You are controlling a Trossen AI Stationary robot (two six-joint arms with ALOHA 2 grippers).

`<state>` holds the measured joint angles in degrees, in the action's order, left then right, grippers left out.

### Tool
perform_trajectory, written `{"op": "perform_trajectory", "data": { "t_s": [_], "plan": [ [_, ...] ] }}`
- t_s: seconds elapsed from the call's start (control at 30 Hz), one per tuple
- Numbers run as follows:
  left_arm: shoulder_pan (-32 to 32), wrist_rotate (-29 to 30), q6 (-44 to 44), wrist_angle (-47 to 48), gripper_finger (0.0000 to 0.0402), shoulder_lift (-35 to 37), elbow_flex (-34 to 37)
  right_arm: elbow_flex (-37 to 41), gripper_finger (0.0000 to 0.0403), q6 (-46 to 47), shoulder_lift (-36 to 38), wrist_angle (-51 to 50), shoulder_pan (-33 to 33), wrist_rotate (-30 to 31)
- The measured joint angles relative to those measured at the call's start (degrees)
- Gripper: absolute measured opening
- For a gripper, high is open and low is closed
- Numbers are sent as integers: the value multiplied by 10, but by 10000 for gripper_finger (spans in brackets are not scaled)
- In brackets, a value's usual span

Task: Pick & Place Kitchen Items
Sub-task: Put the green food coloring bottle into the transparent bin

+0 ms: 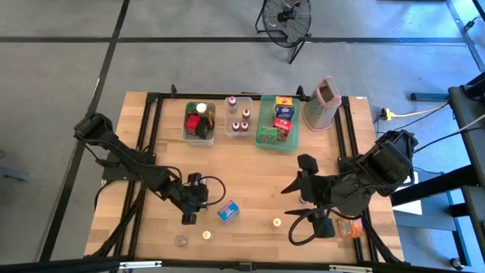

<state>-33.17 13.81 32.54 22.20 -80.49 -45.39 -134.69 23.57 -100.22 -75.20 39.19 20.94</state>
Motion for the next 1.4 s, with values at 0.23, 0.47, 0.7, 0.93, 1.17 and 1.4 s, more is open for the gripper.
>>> {"op": "perform_trajectory", "data": {
  "t_s": [0.23, 0.47, 0.7, 0.93, 1.17, 1.4],
  "plan": [
    [0, -14, 8, 0, 113, 0, 0, 0, 238, 0, 0, 0, 0, -2],
    [0, -15, 8, 2, 113, 1, 0, 0, 238, 0, 0, 0, 0, -1],
    [-1, -19, 7, 64, 113, 30, -22, 0, 238, -2, 0, 0, 0, -1],
    [35, 23, -52, 201, 113, 55, -153, 0, 238, -5, 0, 0, 0, -1],
    [128, 77, -133, 343, 113, 58, -329, 0, 238, -5, 0, 0, 3, -1],
    [263, 74, -301, 367, 113, 58, -423, 0, 238, -9, 0, 0, 6, 0]
  ]
}}
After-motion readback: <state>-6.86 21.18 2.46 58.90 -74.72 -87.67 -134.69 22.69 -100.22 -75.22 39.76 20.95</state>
